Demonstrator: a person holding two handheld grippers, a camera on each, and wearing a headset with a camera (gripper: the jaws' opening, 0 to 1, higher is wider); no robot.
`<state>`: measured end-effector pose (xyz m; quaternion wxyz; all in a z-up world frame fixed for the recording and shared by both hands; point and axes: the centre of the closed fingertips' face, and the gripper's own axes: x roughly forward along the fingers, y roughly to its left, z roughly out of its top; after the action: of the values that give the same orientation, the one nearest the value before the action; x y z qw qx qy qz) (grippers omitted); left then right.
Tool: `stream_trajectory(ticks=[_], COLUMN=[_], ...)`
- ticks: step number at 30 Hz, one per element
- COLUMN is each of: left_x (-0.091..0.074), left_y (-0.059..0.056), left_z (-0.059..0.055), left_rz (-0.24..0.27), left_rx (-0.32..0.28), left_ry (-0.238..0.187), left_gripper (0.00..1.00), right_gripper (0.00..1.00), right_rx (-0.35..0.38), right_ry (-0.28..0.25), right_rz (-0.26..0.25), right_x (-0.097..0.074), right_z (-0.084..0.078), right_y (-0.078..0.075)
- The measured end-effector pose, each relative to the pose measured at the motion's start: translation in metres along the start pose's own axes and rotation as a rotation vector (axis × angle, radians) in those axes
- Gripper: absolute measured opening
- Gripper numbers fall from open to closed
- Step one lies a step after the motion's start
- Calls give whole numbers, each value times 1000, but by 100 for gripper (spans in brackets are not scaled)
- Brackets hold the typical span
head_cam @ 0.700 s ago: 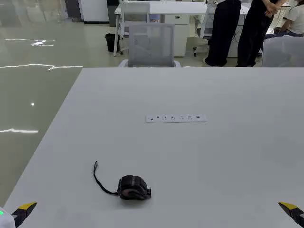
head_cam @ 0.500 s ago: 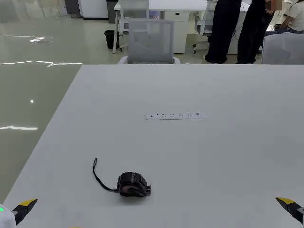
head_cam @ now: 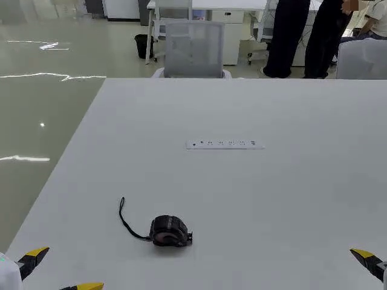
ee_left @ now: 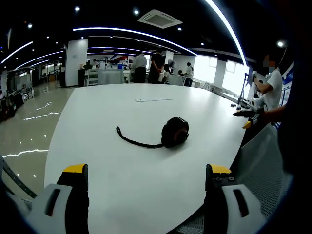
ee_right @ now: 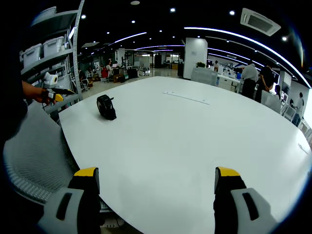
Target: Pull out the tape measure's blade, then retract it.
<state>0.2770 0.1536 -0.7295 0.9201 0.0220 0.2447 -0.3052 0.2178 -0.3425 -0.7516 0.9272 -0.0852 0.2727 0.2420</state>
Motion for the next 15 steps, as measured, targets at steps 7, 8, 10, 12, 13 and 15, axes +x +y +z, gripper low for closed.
stream_trajectory(ticks=[7, 8, 10, 12, 13, 15], left_x=[-2, -2, -3, -3, -3, -2], left_y=[1, 1, 1, 1, 1, 1], left_z=[1, 1, 1, 2, 2, 2], left_rz=[4, 5, 6, 9, 9, 9], left_rx=[-1, -1, -4, -6, -7, -10], left_ry=[1, 0, -2, -2, -2, -1], left_gripper=[99, 99, 99, 99, 99, 99], right_gripper=[100, 100, 100, 100, 100, 100], right_rx=[2, 3, 4, 3, 3, 4], right_ry=[2, 2, 2, 3, 3, 3], right_rz=[-1, -2, -2, -1, -1, -1], right_x=[-1, -1, -1, -1, -1, -1], right_z=[-2, -2, -2, -2, -3, -3], right_y=[0, 0, 0, 1, 1, 1])
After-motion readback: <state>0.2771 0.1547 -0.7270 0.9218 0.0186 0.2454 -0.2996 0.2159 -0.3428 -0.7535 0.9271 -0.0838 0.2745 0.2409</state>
